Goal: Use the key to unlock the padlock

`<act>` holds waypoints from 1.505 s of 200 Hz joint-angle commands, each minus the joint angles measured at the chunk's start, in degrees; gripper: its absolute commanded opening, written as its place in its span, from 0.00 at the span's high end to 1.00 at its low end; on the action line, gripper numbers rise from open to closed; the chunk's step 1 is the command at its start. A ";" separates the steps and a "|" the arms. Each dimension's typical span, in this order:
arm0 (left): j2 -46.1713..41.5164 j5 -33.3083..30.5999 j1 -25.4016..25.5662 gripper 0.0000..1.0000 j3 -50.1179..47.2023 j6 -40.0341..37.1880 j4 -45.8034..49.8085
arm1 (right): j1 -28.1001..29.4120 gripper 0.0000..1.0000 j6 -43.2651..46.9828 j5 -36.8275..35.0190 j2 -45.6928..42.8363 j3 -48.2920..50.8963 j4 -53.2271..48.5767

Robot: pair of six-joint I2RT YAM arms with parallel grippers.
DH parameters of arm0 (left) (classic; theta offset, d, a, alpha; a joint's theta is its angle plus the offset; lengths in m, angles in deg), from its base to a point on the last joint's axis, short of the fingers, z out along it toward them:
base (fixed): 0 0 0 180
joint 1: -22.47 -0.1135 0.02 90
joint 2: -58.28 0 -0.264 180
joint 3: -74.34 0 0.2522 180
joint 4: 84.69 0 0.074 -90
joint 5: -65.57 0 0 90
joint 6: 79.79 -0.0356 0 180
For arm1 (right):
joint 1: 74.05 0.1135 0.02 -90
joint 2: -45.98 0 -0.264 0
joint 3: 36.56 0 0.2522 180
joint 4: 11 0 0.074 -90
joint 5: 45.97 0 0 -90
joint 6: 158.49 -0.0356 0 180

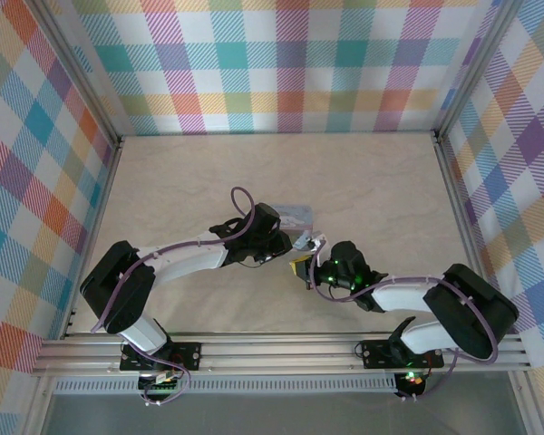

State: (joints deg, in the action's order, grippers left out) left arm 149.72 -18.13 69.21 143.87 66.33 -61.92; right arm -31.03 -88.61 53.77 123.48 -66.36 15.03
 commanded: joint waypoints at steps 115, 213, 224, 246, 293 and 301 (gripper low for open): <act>-1.70 1.69 -0.39 0.99 -0.13 -1.34 -1.27 | 0.19 1.00 -2.07 -2.26 1.61 -3.02 -0.68; -1.68 1.95 -0.38 0.99 -0.57 -1.27 -1.64 | -0.62 1.00 -2.47 -2.09 3.37 -3.92 -0.78; -1.61 1.95 -0.40 0.99 -0.55 -1.24 -1.63 | -0.57 1.00 -2.50 -2.00 3.17 -3.79 -0.59; -1.60 1.85 -0.40 0.99 -0.55 -1.22 -1.72 | -0.66 1.00 -2.56 -2.00 2.86 -3.33 -0.07; -1.35 1.37 -0.38 0.99 -0.56 -1.19 -1.63 | -0.70 1.00 -2.47 -1.48 1.73 -2.27 -0.19; -1.26 1.42 -0.39 0.99 -0.48 -1.24 -1.68 | -0.67 1.00 -2.44 -1.48 1.53 -2.09 -0.24</act>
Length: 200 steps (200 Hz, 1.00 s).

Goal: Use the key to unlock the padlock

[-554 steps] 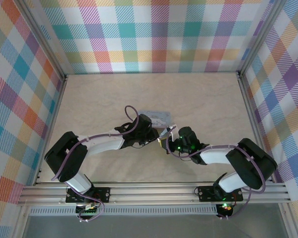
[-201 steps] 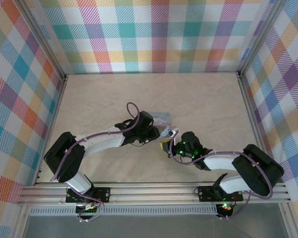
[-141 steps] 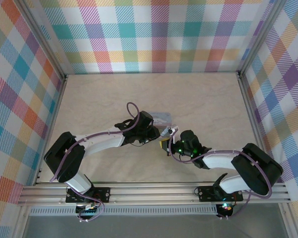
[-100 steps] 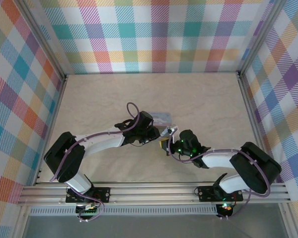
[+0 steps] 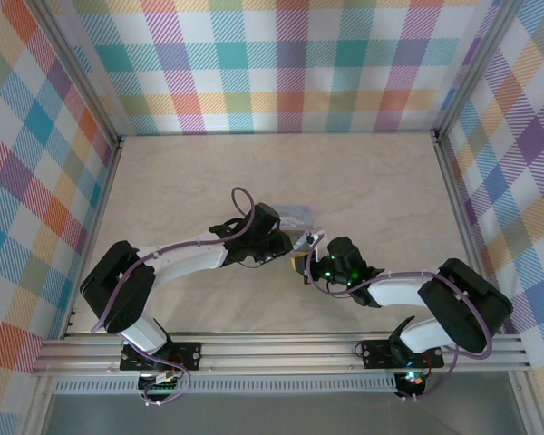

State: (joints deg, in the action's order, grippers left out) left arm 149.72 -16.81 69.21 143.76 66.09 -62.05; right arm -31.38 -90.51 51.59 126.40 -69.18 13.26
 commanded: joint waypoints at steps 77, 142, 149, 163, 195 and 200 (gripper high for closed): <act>-1.17 0.04 -0.38 0.99 -0.46 -0.95 -1.67 | -0.41 1.00 -0.56 0.45 -2.73 1.63 1.57; -0.97 0.89 -0.33 0.99 -1.23 -0.80 -2.60 | -0.48 1.00 -0.52 0.97 -1.96 0.56 3.00; -1.00 0.97 -0.27 0.99 -1.25 -0.75 -2.73 | -0.51 1.00 -0.57 0.97 -1.86 0.42 3.11; -0.91 1.02 -0.16 0.99 -1.34 -0.69 -2.86 | -0.78 1.00 -0.72 1.23 -1.54 0.16 3.42; -0.83 1.14 0.10 0.99 -1.25 -0.70 -3.16 | -1.13 1.00 -0.92 2.09 -0.47 -0.70 4.10; -0.82 1.13 0.19 0.99 -1.25 -0.69 -3.17 | -1.17 1.00 -0.90 2.07 -0.24 -0.91 4.00</act>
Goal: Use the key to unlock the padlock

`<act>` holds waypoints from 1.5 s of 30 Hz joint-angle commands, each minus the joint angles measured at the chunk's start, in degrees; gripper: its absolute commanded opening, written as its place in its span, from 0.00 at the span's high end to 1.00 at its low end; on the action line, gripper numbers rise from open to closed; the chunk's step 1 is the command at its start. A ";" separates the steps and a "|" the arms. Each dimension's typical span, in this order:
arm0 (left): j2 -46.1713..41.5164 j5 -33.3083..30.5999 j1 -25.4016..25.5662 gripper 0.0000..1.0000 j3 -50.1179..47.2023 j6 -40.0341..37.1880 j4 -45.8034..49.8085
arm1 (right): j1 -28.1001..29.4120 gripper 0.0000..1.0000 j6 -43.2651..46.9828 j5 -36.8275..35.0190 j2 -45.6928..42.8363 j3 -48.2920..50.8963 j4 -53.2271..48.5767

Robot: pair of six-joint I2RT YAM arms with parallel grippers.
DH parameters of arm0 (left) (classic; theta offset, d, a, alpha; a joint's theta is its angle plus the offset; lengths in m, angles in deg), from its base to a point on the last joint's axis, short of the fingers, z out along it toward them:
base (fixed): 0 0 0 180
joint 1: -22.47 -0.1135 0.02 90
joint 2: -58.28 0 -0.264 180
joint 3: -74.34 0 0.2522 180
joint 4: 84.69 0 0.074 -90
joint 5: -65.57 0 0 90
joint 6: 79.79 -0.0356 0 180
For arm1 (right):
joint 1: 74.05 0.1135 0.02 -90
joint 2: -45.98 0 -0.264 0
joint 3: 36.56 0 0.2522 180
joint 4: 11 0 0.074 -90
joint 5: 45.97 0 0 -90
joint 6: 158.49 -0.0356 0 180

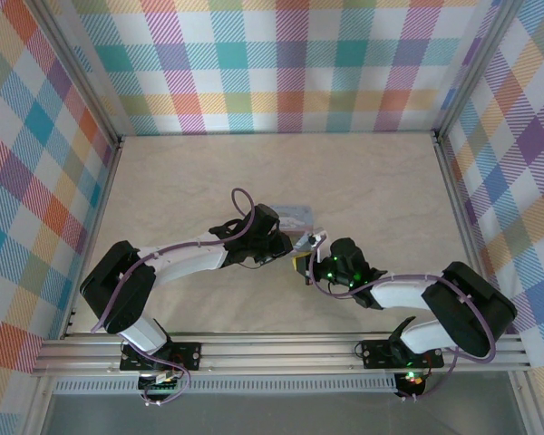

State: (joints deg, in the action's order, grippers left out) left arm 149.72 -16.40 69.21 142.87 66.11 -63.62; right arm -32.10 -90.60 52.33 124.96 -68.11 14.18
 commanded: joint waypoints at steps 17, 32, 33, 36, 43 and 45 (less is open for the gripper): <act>-0.38 1.11 0.46 0.99 -0.18 -0.79 -1.27 | -2.70 1.00 -1.84 3.08 1.43 -1.82 7.47; -1.88 2.47 0.69 1.00 0.50 -1.56 1.24 | -5.71 1.00 1.44 5.03 2.37 -4.63 5.75; -1.96 2.51 0.64 1.00 0.52 -1.59 1.47 | -6.07 1.00 1.57 5.35 2.17 -4.68 5.71; -1.89 2.44 0.64 1.00 0.65 -1.34 1.27 | -6.18 1.00 2.04 6.11 2.12 -5.22 4.89; -0.76 3.46 0.79 1.00 1.57 0.09 0.12 | -6.18 1.00 2.19 6.70 3.60 -5.10 6.44; -0.90 3.48 0.72 1.00 1.53 0.42 0.16 | -6.18 1.00 3.00 6.38 3.46 -5.53 5.84</act>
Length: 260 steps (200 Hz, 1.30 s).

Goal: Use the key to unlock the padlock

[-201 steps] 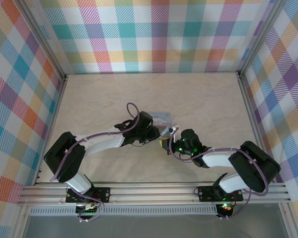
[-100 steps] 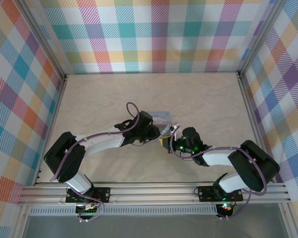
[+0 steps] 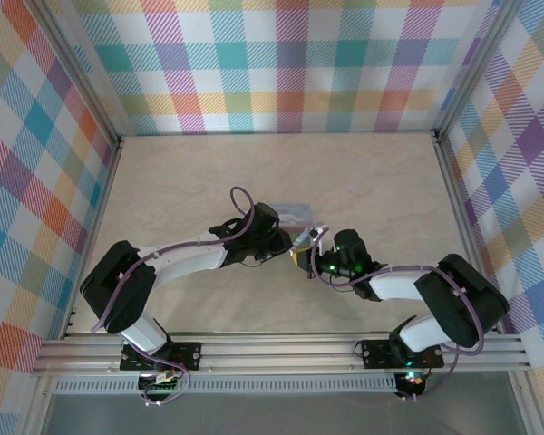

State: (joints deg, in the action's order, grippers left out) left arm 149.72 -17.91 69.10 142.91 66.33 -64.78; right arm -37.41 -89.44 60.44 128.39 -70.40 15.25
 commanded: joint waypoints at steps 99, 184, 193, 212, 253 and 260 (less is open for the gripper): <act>-1.26 6.63 1.07 0.99 2.29 0.48 3.08 | -1.83 1.00 7.64 -3.18 0.38 -3.58 4.06; -1.08 6.26 1.09 0.99 2.02 1.62 1.16 | -1.95 1.00 6.66 -0.34 3.13 -4.14 6.28; -0.98 6.44 1.15 1.00 2.28 1.62 1.44 | -1.96 1.00 6.96 -1.11 3.35 -4.17 6.45; -1.06 6.18 1.19 0.99 2.36 1.52 2.17 | -1.92 1.00 7.32 -1.60 3.37 -4.53 6.55; 0.20 5.88 1.50 1.00 2.79 1.19 2.78 | -1.93 1.00 6.54 -1.40 3.78 -4.76 8.26; 0.44 5.50 1.64 1.00 2.77 0.85 2.90 | -1.93 1.00 5.78 -1.01 3.81 -4.56 9.14</act>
State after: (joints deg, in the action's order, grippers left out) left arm 149.74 -18.21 68.88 143.79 67.66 -63.47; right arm -38.46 -82.60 62.14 131.69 -72.19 16.35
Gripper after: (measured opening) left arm 0.220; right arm 0.065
